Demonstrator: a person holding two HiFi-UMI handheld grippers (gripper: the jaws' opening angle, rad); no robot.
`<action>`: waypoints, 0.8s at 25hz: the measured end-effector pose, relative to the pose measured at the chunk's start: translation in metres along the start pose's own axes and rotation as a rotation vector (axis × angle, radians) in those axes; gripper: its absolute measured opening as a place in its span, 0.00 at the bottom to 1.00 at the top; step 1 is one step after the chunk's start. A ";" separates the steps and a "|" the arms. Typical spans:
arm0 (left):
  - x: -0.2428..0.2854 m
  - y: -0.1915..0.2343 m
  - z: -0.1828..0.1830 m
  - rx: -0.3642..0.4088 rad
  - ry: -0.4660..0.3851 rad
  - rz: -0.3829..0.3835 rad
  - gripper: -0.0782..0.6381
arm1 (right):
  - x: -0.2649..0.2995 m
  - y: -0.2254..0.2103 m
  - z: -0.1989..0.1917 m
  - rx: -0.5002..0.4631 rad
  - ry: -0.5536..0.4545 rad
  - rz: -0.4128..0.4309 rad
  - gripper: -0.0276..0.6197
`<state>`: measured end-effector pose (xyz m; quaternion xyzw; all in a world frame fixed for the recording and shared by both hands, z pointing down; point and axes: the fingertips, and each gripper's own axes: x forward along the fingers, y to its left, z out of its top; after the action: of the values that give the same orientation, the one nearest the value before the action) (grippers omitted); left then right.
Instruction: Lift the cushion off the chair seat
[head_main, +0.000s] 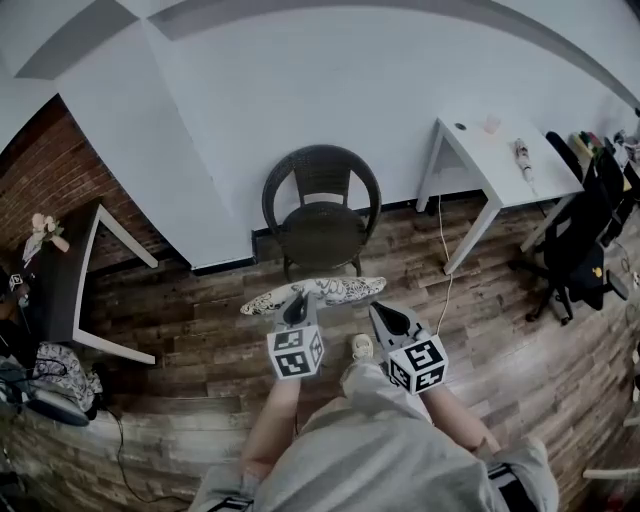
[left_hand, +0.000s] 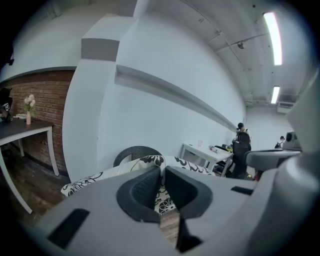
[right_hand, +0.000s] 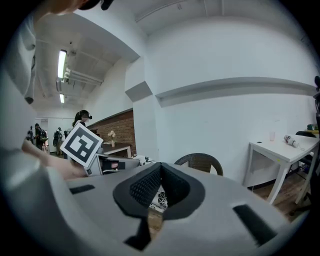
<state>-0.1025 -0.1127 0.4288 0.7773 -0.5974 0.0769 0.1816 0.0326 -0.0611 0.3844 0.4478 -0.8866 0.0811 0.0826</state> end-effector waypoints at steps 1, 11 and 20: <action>-0.009 -0.003 0.005 -0.004 -0.006 -0.001 0.15 | -0.005 0.003 0.005 -0.003 -0.001 0.005 0.04; -0.072 -0.021 0.028 -0.017 -0.059 -0.005 0.15 | -0.038 0.027 0.025 -0.025 -0.021 0.038 0.05; -0.087 -0.030 0.028 -0.018 -0.088 0.009 0.15 | -0.052 0.025 0.021 -0.016 -0.047 0.053 0.04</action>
<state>-0.0999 -0.0378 0.3683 0.7757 -0.6088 0.0380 0.1617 0.0410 -0.0108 0.3504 0.4252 -0.9005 0.0656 0.0631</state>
